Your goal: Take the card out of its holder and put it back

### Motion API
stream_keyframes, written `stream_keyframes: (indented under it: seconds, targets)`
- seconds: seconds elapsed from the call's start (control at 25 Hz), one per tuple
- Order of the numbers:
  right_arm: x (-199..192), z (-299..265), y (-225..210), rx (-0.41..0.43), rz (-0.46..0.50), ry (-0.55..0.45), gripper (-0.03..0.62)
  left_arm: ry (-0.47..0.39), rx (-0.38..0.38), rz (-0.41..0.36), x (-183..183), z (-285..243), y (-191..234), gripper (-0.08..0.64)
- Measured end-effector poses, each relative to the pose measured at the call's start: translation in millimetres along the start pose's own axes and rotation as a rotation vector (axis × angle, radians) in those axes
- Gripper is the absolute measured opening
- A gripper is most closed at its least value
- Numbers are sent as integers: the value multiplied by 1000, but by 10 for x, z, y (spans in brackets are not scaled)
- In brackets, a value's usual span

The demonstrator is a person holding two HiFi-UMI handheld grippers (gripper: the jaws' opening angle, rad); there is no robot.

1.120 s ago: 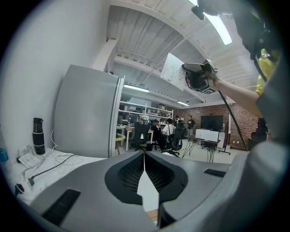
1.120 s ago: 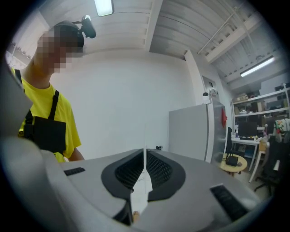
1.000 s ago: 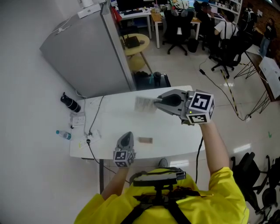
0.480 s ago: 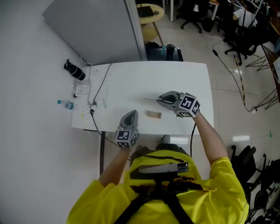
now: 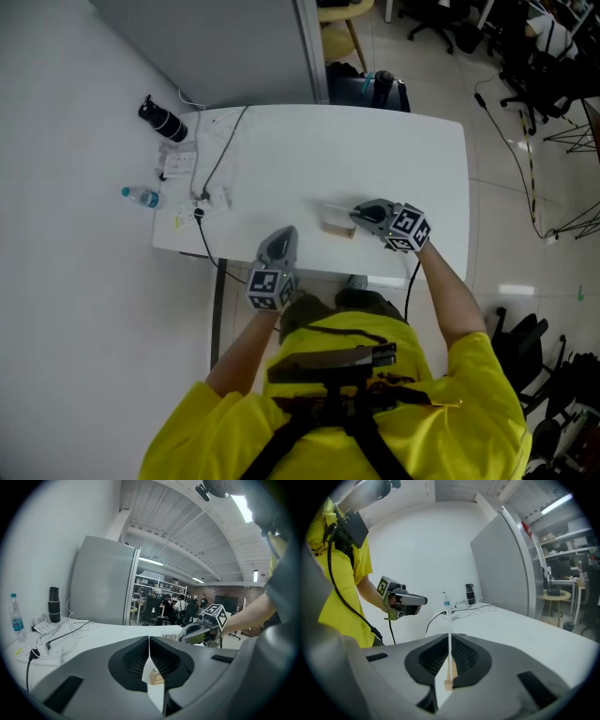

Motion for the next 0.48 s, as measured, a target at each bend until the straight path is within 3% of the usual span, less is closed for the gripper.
stream_keyframes:
  seconds: [0.48]
  targets:
    - [-315, -63, 10, 12, -2, 29, 21, 4, 15, 4, -15, -30, -58, 11]
Point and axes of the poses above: the fingertips, and each gripper's own axes: z backward along the fingers, y to its left, x out of its top, the point moved 9 cm from there along z, backward along the fingers, and after that the axes turned 15 degrees about -y, right-handed, at the moved point
